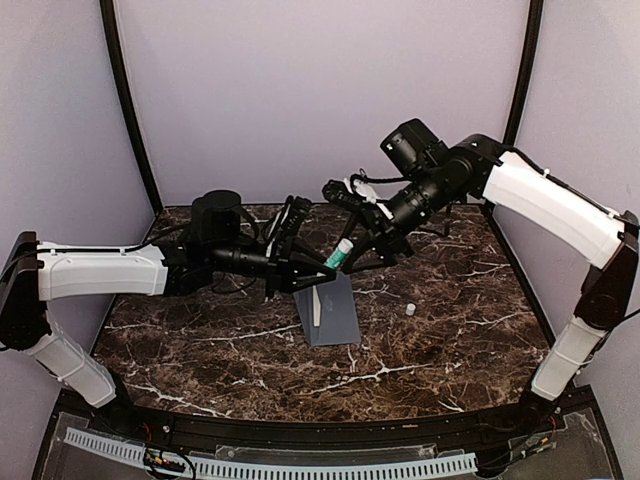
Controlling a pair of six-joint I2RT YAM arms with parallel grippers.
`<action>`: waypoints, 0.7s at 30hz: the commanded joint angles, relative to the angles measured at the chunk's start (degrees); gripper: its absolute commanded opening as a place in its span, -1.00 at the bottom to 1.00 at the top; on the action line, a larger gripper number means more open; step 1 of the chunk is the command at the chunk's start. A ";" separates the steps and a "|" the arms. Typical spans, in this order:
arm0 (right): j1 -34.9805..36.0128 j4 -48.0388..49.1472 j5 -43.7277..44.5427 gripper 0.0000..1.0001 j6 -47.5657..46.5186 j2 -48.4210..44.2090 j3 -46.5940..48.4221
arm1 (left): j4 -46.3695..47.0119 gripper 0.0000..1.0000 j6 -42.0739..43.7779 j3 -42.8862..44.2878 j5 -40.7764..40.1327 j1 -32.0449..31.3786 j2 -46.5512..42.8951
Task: Place the letter into the envelope and seal it
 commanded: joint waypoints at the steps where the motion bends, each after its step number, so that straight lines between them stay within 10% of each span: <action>1: 0.89 -0.27 -0.82 -0.05 -0.46 -0.51 1.28 | 1.69 -0.77 -0.59 -0.38 0.34 0.04 -1.31; 21: 4.30 0.14 0.73 -0.35 0.40 0.28 1.08 | 4.89 -0.78 -3.22 -1.37 0.26 1.70 -1.29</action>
